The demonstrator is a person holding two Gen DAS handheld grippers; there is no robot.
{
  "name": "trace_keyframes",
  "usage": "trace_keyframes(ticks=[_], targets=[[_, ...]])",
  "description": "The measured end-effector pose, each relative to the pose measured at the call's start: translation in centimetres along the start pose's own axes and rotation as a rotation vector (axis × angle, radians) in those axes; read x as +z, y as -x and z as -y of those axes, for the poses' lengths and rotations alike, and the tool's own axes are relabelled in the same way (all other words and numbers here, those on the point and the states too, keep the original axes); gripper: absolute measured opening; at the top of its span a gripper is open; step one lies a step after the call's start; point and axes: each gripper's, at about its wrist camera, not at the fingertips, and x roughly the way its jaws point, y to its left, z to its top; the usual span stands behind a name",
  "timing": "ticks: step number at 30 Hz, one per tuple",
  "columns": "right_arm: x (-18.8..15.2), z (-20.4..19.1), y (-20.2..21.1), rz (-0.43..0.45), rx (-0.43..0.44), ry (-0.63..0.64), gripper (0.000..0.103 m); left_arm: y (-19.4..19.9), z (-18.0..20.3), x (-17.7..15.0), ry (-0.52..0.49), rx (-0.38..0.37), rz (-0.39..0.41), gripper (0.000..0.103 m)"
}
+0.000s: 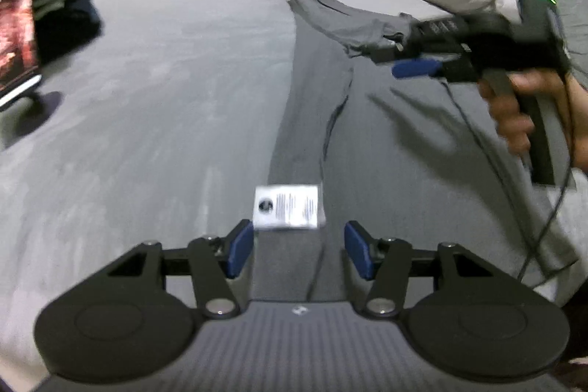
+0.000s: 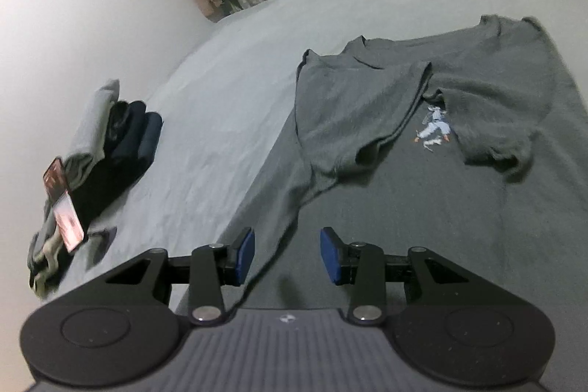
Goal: Fold clothes
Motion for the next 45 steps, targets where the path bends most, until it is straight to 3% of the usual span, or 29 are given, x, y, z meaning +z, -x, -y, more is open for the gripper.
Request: trace_keyframes(ticks=[5, 9, 12, 15, 17, 29, 37, 40, 42, 45], targets=[[0.9, 1.3, -2.6, 0.010, 0.003, -0.065, 0.040, 0.0, 1.5, -1.5, -0.023, 0.096, 0.017, 0.046], [1.2, 2.2, -4.0, 0.052, 0.029, -0.138, 0.040, 0.3, 1.3, -1.9, -0.004, 0.121, 0.019, 0.039], [1.4, 2.4, -4.6, 0.073, 0.042, -0.156, 0.038, 0.6, 0.9, -2.1, 0.018, 0.133, 0.023, 0.027], [1.6, 2.4, -5.3, 0.074, 0.053, -0.160, 0.014, 0.7, 0.7, -2.2, 0.037, 0.137, 0.026, 0.013], [1.9, 2.5, -5.2, 0.072, 0.062, -0.159, 0.011, 0.9, 1.0, -2.1, 0.035, 0.137, 0.031, 0.004], [4.9, 1.6, -2.4, 0.089, 0.042, -0.063, 0.009, 3.5, 3.3, -1.5, -0.004, 0.059, 0.065, 0.003], [4.8, 1.4, -2.9, 0.025, -0.066, 0.071, 0.010, 2.4, 5.1, -1.1, -0.035, -0.053, 0.031, 0.003], [3.9, 2.0, -3.8, -0.019, -0.125, 0.118, 0.015, 1.3, 5.6, -1.4, -0.045, -0.079, -0.001, 0.004], [3.4, 2.2, -3.6, -0.021, -0.132, 0.137, 0.017, 0.7, 5.8, -1.6, -0.055, -0.089, -0.024, 0.008], [3.0, 2.3, -3.0, -0.014, -0.124, 0.145, 0.026, 0.3, 5.9, -1.9, -0.076, -0.128, -0.036, 0.027]])
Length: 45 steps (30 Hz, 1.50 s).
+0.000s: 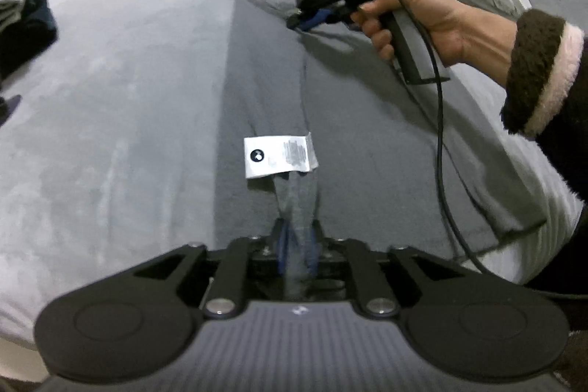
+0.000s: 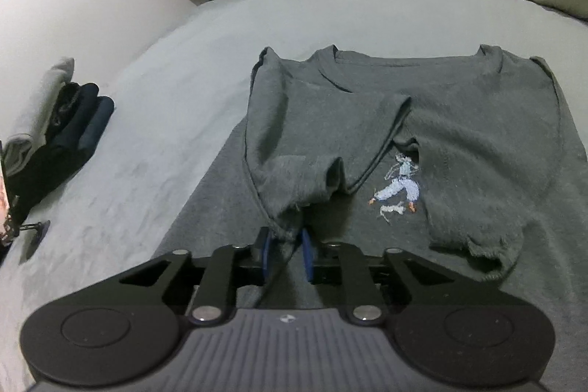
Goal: Fold clothes
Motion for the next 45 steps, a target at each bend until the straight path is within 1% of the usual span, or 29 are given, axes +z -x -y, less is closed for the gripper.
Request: trace_keyframes(ticks=[1, 3, 4, 8, 10, 12, 14, 16, 18, 19, 20, 21, 23, 24, 25, 26, 28, 30, 31, 34, 35, 37, 40, 45], targets=[[-0.1, -0.1, 0.5, 0.002, 0.004, 0.001, 0.028, 0.1, -0.1, 0.0, -0.002, -0.013, 0.001, 0.036], [-0.5, -0.7, 1.9, 0.009, 0.015, 0.040, 0.029, 0.8, -0.9, 0.0, 0.020, -0.058, 0.010, 0.041], [-0.8, -1.0, 2.7, 0.013, 0.022, 0.065, 0.029, 1.2, -1.4, -0.1, 0.029, -0.068, 0.015, 0.043], [-2.1, -2.8, 4.8, 0.023, 0.069, 0.126, 0.029, 2.0, -3.7, 0.1, 0.087, -0.042, 0.041, 0.044], [-3.2, -4.4, 5.8, 0.019, 0.112, 0.170, 0.029, 2.0, -4.9, 0.4, 0.139, -0.015, 0.057, 0.044], [-4.5, -6.3, 6.6, 0.014, 0.153, 0.219, 0.029, 1.9, -5.3, 0.6, 0.151, 0.004, 0.068, 0.044], [-5.5, -7.5, 7.0, 0.006, 0.187, 0.248, 0.029, 1.7, -5.3, 0.9, 0.147, 0.012, 0.079, 0.042], [-7.1, -9.1, 7.9, -0.021, 0.249, 0.285, 0.029, 1.5, -4.8, 1.2, 0.133, -0.011, 0.093, 0.039], [-8.1, -9.9, 8.5, -0.040, 0.263, 0.316, 0.029, 1.1, -4.5, 1.5, 0.120, -0.023, 0.098, 0.037], [-8.6, -10.3, 8.7, -0.047, 0.264, 0.331, 0.029, 0.8, -4.5, 1.6, 0.115, -0.012, 0.084, 0.028], [-9.1, -10.5, 8.8, -0.060, 0.262, 0.342, 0.029, 0.2, -4.6, 1.4, 0.108, 0.016, 0.061, 0.020], [-9.5, -10.6, 8.7, -0.075, 0.254, 0.345, 0.029, -0.4, -4.7, 1.2, 0.102, 0.047, 0.041, 0.016], [-10.3, -10.4, 8.6, -0.103, 0.219, 0.344, 0.029, -0.7, -5.0, 0.8, 0.099, 0.078, 0.045, 0.011], [-10.8, -10.1, 8.8, -0.112, 0.200, 0.333, 0.029, -0.8, -5.1, 0.6, 0.094, 0.101, 0.051, 0.011], [-11.1, -9.8, 9.1, -0.114, 0.198, 0.312, 0.029, -0.7, -5.2, 0.6, 0.092, 0.110, 0.055, 0.011], [-11.4, -9.5, 9.5, -0.115, 0.204, 0.288, 0.029, -0.4, -5.4, 0.6, 0.098, 0.098, 0.064, 0.011], [-11.9, -8.9, 10.2, -0.119, 0.212, 0.240, 0.029, 0.1, -5.8, 0.6, 0.119, 0.042, 0.089, 0.014], [-12.5, -8.3, 11.0, -0.131, 0.215, 0.193, 0.030, 0.7, -6.4, 0.5, 0.151, -0.011, 0.117, 0.015], [-12.7, -8.1, 11.1, -0.135, 0.215, 0.182, 0.030, 0.7, -6.6, 0.4, 0.164, -0.025, 0.124, 0.015], [-14.2, -7.3, 12.0, -0.145, 0.213, 0.132, 0.030, 0.5, -7.3, -0.1, 0.190, -0.027, 0.131, 0.014], [-14.8, -7.1, 12.4, -0.145, 0.223, 0.111, 0.030, 0.4, -7.4, -0.3, 0.199, -0.033, 0.132, 0.011], [-16.2, -6.3, 13.4, -0.142, 0.265, 0.044, 0.030, 0.4, -7.6, -0.8, 0.212, -0.044, 0.136, 0.004], [-17.2, -5.7, 13.9, -0.146, 0.324, -0.027, 0.032, 0.9, -7.1, -1.5, 0.190, -0.045, 0.148, 0.004], [-19.1, -6.2, 13.0, -0.197, 0.447, -0.128, 0.032, 0.8, -6.2, -2.4, 0.133, -0.004, 0.142, 0.004]])
